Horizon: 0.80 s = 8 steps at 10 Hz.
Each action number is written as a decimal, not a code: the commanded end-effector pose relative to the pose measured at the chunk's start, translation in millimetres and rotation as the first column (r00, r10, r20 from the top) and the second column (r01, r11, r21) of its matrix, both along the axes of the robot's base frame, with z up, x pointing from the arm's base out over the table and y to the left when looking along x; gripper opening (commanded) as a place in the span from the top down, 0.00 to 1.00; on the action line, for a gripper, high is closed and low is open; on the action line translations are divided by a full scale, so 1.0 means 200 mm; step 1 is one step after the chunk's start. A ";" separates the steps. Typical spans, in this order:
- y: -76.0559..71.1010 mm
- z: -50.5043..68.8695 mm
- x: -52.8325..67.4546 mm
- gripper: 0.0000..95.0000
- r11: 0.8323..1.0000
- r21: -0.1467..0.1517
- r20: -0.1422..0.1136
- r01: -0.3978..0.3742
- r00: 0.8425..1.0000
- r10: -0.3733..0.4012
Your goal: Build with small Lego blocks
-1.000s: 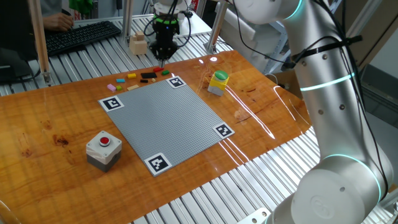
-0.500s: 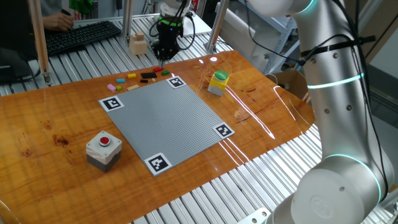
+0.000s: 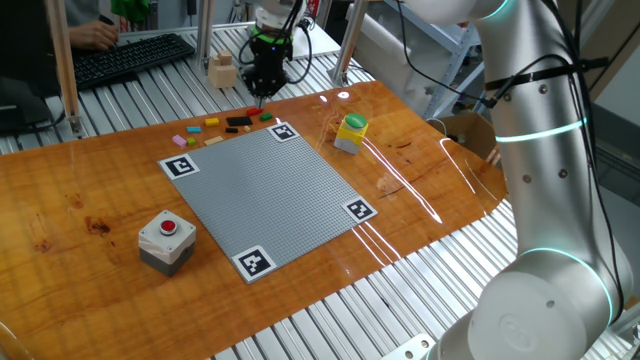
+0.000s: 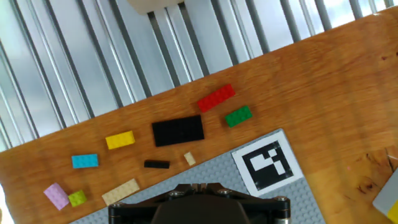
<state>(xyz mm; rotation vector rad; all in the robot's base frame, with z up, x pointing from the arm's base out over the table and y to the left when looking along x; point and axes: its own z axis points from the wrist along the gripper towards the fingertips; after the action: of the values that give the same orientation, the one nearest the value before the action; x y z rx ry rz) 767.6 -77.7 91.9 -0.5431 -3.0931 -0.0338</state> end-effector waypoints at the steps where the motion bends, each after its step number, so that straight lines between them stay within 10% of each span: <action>1: 0.00 0.00 -0.01 1.00 0.995 -0.043 -0.013 0.090 0.996 -0.091; 8: -0.07 -0.01 0.06 1.00 0.960 -0.045 -0.008 0.276 0.961 -0.277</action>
<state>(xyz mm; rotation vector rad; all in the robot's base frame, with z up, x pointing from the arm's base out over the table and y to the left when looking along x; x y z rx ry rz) 778.1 -90.8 90.6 -0.9364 -2.9952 0.0410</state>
